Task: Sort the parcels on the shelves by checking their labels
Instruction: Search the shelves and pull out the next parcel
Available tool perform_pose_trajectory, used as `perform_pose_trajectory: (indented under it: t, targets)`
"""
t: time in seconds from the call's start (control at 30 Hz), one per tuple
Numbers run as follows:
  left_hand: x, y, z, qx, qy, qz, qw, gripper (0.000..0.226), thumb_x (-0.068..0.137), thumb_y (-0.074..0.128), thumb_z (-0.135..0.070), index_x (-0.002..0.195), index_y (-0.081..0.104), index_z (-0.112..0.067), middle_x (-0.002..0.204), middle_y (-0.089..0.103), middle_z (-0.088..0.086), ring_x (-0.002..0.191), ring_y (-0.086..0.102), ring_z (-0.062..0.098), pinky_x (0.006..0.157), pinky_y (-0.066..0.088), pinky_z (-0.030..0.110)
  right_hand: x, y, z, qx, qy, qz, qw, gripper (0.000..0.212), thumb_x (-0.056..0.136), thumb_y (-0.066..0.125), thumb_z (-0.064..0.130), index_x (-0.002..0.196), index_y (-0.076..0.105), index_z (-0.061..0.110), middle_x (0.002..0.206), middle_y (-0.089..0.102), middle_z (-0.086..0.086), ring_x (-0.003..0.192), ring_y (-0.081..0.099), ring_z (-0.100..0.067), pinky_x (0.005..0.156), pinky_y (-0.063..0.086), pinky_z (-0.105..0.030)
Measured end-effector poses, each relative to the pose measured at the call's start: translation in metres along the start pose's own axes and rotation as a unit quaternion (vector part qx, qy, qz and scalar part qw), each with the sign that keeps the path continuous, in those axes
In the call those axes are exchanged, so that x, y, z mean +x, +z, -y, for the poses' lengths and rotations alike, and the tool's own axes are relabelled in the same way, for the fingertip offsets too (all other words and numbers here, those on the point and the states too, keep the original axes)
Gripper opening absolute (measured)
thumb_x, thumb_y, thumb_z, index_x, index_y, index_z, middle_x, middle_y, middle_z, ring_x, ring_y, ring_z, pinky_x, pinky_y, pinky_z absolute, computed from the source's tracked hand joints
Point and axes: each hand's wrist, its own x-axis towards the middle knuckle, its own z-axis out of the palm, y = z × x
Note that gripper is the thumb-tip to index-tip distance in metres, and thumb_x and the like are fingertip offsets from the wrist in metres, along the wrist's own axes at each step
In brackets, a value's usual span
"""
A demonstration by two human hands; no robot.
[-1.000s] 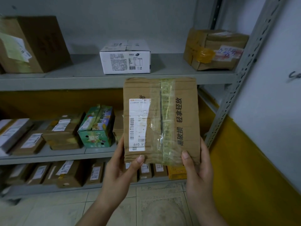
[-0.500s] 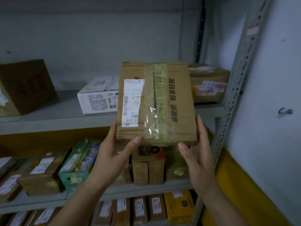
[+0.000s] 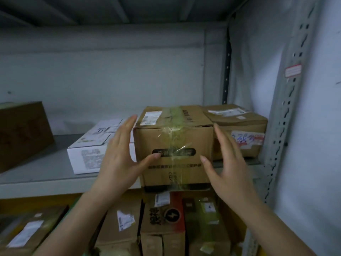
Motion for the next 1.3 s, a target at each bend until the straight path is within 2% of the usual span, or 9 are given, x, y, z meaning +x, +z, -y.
perform_pose_trajectory:
  t: [0.1, 0.23, 0.6, 0.77, 0.87, 1.0, 1.07, 1.17, 1.3]
  targets:
    - [0.038, 0.006, 0.009, 0.130, 0.082, 0.024, 0.988, 0.089, 0.081, 0.071, -0.058, 0.156, 0.029, -0.033, 0.160, 0.035, -0.010, 0.146, 0.033, 0.015, 0.120, 0.026, 0.039, 0.036, 0.006, -0.007, -0.183, -0.094, 0.000, 0.979, 0.082, 0.092, 0.065, 0.031, 0.160, 0.018, 0.026, 0.165, 0.021, -0.001, 0.151, 0.023, -0.020, 0.123, 0.022, -0.042]
    - [0.080, 0.017, 0.023, 0.204, 0.101, 0.069, 0.971, 0.080, 0.085, 0.066, -0.062, 0.151, 0.036, -0.029, 0.155, 0.043, -0.008, 0.142, 0.039, 0.019, 0.120, 0.027, 0.041, 0.078, 0.023, -0.010, -0.312, -0.152, 0.062, 0.936, 0.076, 0.091, 0.067, 0.029, 0.156, 0.029, 0.019, 0.160, 0.035, -0.004, 0.152, 0.026, -0.023, 0.126, 0.015, -0.048]
    - [0.118, 0.035, 0.056, 0.245, 0.113, 0.087, 0.959, 0.084, 0.085, 0.064, -0.063, 0.153, 0.029, -0.027, 0.157, 0.038, -0.007, 0.145, 0.035, 0.018, 0.125, 0.019, 0.045, 0.107, 0.060, -0.036, -0.346, -0.152, 0.068, 0.923, 0.081, 0.090, 0.066, 0.031, 0.158, 0.023, 0.018, 0.164, 0.027, -0.004, 0.153, 0.021, -0.020, 0.127, 0.010, -0.051]
    - [0.111, 0.043, 0.059, 0.296, 0.138, 0.052, 0.944, 0.103, 0.083, 0.071, -0.056, 0.160, 0.017, -0.014, 0.168, 0.020, 0.010, 0.157, 0.013, 0.028, 0.126, 0.013, 0.055, 0.110, 0.062, -0.044, -0.261, -0.140, 0.066, 0.953, 0.079, 0.096, 0.059, 0.034, 0.160, 0.013, 0.024, 0.169, 0.012, 0.007, 0.156, 0.002, -0.008, 0.128, 0.006, -0.046]
    - [0.081, 0.059, 0.041, 0.159, 0.188, 0.004, 0.969, 0.093, 0.083, 0.075, -0.038, 0.158, 0.026, -0.012, 0.166, 0.025, 0.009, 0.154, 0.025, 0.028, 0.123, 0.027, 0.048, 0.100, 0.039, -0.050, -0.115, -0.060, -0.013, 0.991, 0.069, 0.096, 0.061, 0.024, 0.157, 0.029, 0.026, 0.163, 0.028, 0.010, 0.151, 0.024, -0.006, 0.122, 0.025, -0.036]
    - [0.037, 0.091, -0.004, -0.078, 0.125, 0.123, 0.981, 0.075, 0.091, 0.050, -0.060, 0.156, 0.013, -0.049, 0.156, 0.011, -0.042, 0.143, 0.010, -0.022, 0.118, 0.020, 0.019, 0.101, -0.026, -0.078, -0.162, 0.081, -0.140, 0.973, 0.039, 0.094, 0.057, 0.018, 0.132, 0.057, 0.019, 0.125, 0.065, 0.000, 0.103, 0.065, -0.019, 0.079, 0.047, -0.020]
    - [0.028, 0.115, -0.020, -0.101, 0.115, 0.189, 0.970, 0.079, 0.094, 0.049, -0.060, 0.155, -0.001, -0.052, 0.151, -0.005, -0.050, 0.138, -0.001, -0.029, 0.119, 0.015, 0.013, 0.112, -0.053, -0.093, -0.283, 0.142, -0.085, 0.945, 0.034, 0.096, 0.053, 0.023, 0.130, 0.057, 0.019, 0.118, 0.069, -0.003, 0.100, 0.066, -0.028, 0.074, 0.046, -0.028]
    - [0.028, 0.150, -0.039, -0.100, 0.098, 0.219, 0.966, 0.089, 0.099, 0.053, -0.049, 0.159, -0.011, -0.037, 0.163, -0.018, -0.030, 0.151, -0.002, -0.008, 0.114, 0.009, 0.009, 0.134, -0.073, -0.102, -0.451, 0.165, 0.074, 0.874, 0.035, 0.100, 0.044, 0.034, 0.129, 0.051, 0.015, 0.111, 0.068, -0.013, 0.096, 0.065, -0.034, 0.075, 0.054, -0.040]
    - [0.031, 0.175, -0.054, -0.158, 0.029, 0.228, 0.960, 0.100, 0.097, 0.062, -0.042, 0.158, -0.018, -0.038, 0.169, -0.012, -0.015, 0.156, 0.004, 0.007, 0.123, 0.012, 0.023, 0.165, -0.076, -0.091, -0.456, 0.236, 0.210, 0.832, 0.048, 0.103, 0.036, 0.048, 0.134, 0.046, 0.012, 0.119, 0.060, -0.016, 0.094, 0.059, -0.030, 0.071, 0.043, -0.035]
